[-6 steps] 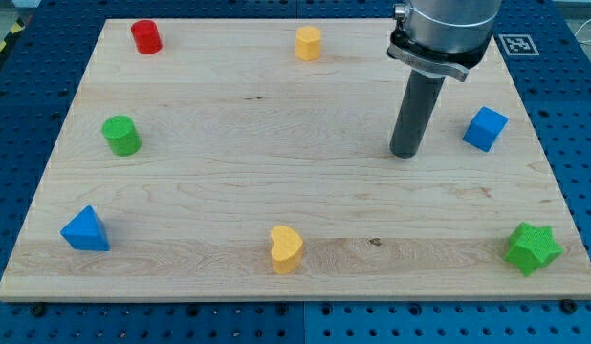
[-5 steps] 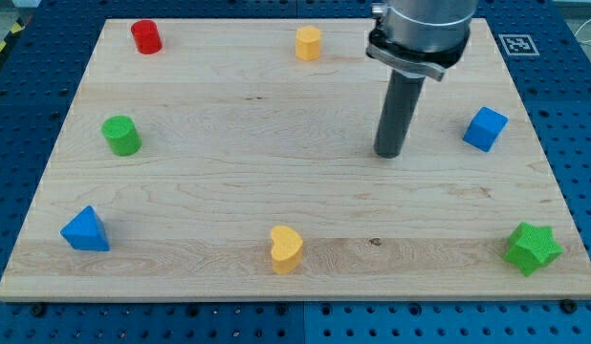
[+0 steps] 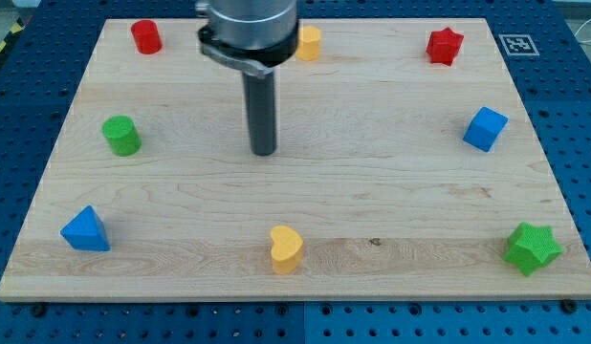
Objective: Move the green circle to the right
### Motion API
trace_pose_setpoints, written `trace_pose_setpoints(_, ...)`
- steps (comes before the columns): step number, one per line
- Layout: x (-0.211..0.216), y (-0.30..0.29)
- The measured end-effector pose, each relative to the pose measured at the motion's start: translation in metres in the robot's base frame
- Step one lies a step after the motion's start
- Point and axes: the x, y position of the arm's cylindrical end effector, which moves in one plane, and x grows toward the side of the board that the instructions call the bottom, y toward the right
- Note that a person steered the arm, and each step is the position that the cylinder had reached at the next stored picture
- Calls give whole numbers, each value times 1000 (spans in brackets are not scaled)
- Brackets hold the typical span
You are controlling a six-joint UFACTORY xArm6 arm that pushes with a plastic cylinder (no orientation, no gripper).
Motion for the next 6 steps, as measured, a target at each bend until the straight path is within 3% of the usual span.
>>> trace_pose_setpoints(6,55,-93)
